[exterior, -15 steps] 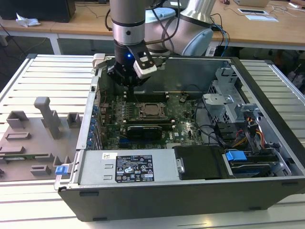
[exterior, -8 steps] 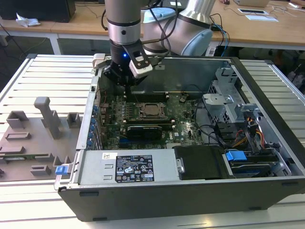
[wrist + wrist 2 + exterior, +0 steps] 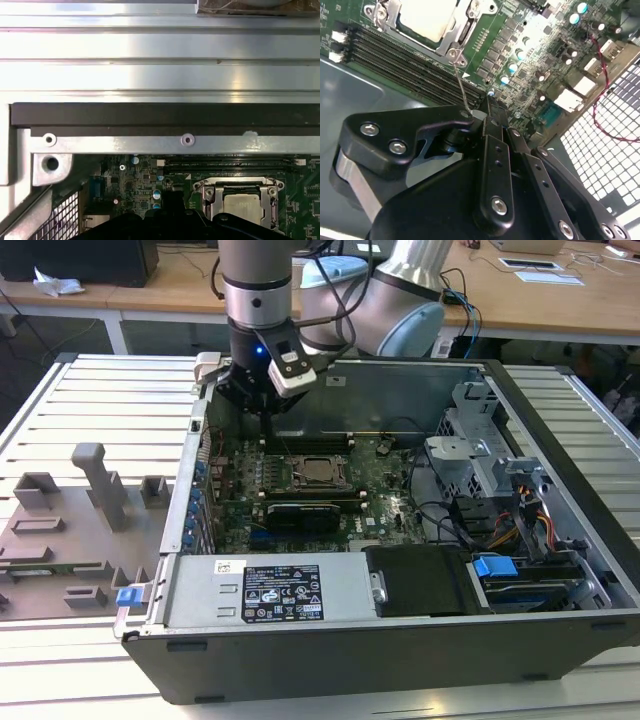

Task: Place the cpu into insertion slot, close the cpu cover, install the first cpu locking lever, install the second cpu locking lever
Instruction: 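Install the first cpu locking lever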

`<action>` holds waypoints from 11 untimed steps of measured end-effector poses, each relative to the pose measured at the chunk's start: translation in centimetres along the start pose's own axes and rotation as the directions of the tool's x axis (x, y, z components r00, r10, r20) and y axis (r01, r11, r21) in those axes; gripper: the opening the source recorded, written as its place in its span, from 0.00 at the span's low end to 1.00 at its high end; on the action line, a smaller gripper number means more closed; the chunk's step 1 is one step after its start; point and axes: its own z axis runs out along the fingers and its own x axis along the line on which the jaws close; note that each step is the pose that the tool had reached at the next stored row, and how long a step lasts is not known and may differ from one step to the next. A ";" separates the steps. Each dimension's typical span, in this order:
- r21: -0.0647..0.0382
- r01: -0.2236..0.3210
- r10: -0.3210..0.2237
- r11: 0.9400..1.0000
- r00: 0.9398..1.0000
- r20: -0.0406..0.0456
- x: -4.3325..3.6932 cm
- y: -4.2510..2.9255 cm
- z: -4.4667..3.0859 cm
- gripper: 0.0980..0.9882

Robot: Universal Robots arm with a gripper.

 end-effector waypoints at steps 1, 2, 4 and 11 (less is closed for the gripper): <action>-0.001 0.000 0.000 1.000 1.000 0.000 -0.15 0.08 0.00 0.01; -0.001 0.000 0.000 1.000 1.000 0.000 -0.33 0.15 0.01 0.01; -0.002 0.000 0.000 1.000 1.000 0.000 -0.65 0.24 0.02 0.01; -0.004 0.000 0.000 1.000 1.000 -0.002 -2.45 0.35 0.06 0.01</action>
